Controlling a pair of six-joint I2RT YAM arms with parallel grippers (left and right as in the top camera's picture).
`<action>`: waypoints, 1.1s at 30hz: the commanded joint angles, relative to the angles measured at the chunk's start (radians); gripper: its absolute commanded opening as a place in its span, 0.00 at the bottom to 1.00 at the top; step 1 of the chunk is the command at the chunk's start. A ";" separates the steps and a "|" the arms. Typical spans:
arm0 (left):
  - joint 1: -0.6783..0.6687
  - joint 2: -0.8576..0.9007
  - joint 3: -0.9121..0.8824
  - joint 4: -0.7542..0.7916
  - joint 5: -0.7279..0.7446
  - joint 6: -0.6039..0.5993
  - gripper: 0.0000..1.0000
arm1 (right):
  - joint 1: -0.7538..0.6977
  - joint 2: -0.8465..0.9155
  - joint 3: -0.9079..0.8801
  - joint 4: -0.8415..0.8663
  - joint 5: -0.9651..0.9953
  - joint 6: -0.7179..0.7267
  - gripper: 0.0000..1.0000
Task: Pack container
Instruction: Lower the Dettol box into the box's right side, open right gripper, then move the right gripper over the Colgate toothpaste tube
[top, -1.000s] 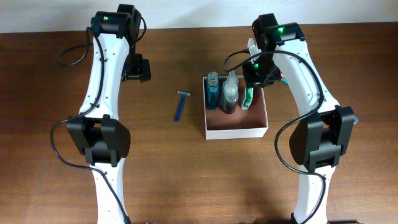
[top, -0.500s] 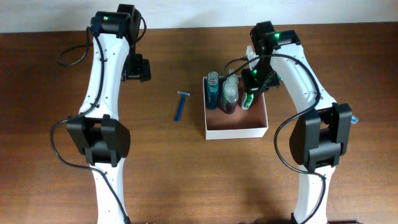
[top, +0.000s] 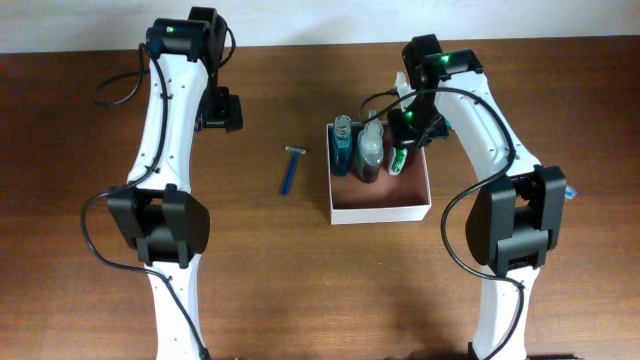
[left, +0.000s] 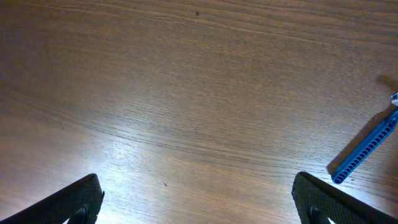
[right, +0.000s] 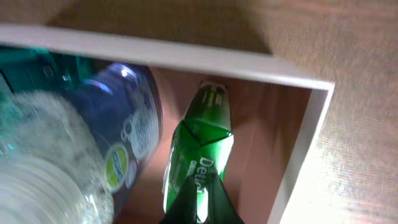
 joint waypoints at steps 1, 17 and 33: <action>0.002 -0.010 -0.002 0.002 -0.002 0.012 1.00 | -0.001 0.000 -0.013 0.019 -0.020 0.005 0.04; 0.002 -0.010 -0.002 0.002 -0.003 0.012 0.99 | -0.003 0.000 -0.010 0.043 -0.074 0.005 0.04; 0.002 -0.010 -0.002 -0.002 -0.003 0.012 0.99 | -0.120 0.000 0.292 -0.004 0.022 0.005 0.30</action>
